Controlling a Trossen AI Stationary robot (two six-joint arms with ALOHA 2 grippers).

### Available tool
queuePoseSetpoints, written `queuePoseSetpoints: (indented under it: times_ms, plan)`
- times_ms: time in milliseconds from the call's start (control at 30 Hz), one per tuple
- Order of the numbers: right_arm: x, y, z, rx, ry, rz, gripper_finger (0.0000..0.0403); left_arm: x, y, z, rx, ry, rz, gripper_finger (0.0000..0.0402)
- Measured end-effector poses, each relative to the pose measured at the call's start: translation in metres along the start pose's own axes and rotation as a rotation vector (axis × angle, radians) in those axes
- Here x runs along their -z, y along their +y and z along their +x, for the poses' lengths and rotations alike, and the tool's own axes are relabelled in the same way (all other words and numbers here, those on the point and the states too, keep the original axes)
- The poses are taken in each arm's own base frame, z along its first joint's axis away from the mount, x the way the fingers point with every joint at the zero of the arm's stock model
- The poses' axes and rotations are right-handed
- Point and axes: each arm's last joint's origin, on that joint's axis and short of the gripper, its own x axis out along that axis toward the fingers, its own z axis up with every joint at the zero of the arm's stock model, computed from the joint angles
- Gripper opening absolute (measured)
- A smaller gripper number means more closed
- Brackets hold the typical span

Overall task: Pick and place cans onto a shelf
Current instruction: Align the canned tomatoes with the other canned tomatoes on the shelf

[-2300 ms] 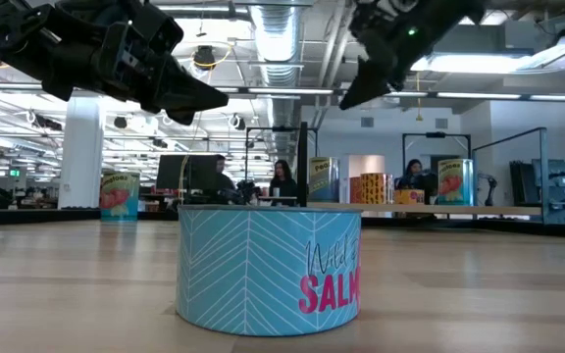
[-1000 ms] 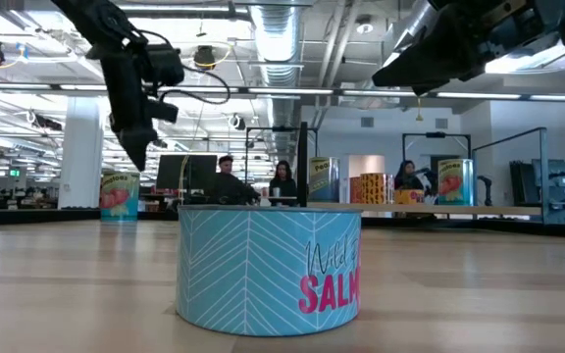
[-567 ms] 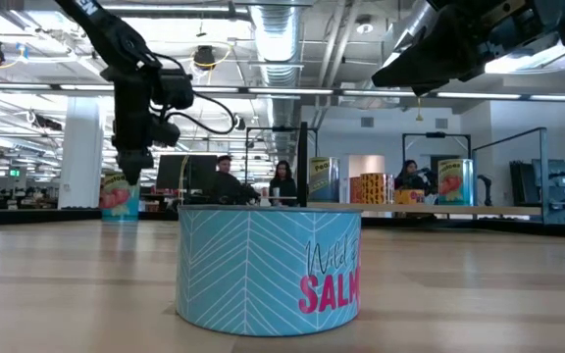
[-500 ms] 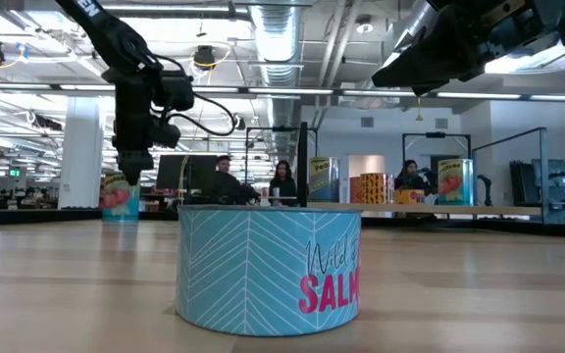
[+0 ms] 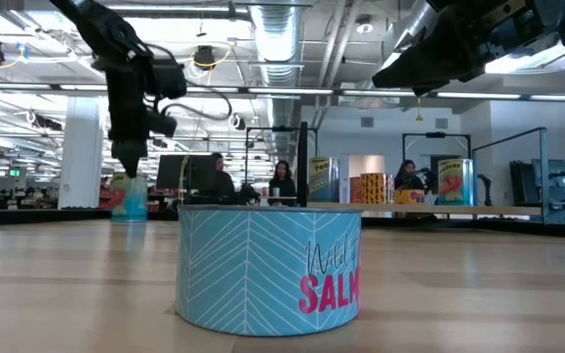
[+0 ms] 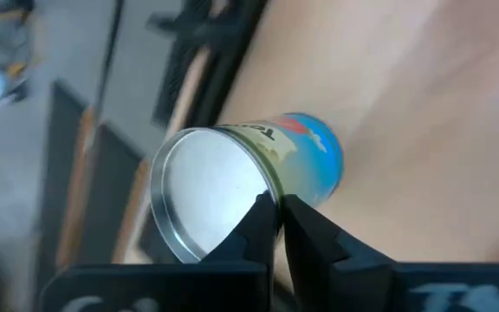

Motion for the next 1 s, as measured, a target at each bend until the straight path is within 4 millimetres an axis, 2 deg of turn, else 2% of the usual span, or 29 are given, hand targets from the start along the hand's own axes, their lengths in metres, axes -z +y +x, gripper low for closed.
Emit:
queuePoseSetpoints:
  times_ms: [133,267,467,633,733,867,1000]
  plan:
    - [0.000,0.000,0.000,0.000,-0.002,0.001,0.0012,0.005,-0.004,-0.027,0.136,-0.141,-0.007,0.0001]
    - [0.000,0.000,0.000,0.000,-0.003,0.001,0.0012,0.008,-0.021,-0.055,0.266,-0.269,0.081,0.0000]
    - [-0.001,0.000,0.000,0.000,-0.012,0.004,0.0012,0.003,-0.070,-0.093,0.400,-0.435,0.232,0.0000]
    - [-0.002,0.000,0.000,-0.001,-0.018,0.006,0.0012,-0.006,-0.113,-0.123,0.483,-0.618,0.267,0.0000]
    - [-0.001,0.000,0.000,-0.001,-0.017,0.006,0.0012,-0.012,-0.137,-0.132,0.530,-0.686,0.283,0.0000]
    - [-0.002,0.000,0.000,-0.003,-0.018,0.006,0.0012,-0.022,-0.166,-0.130,0.532,-0.679,0.319,0.0000]
    - [-0.001,0.000,0.000,-0.003,-0.015,0.006,0.0012,-0.041,-0.192,-0.127,0.503,-0.658,0.402,0.0000]
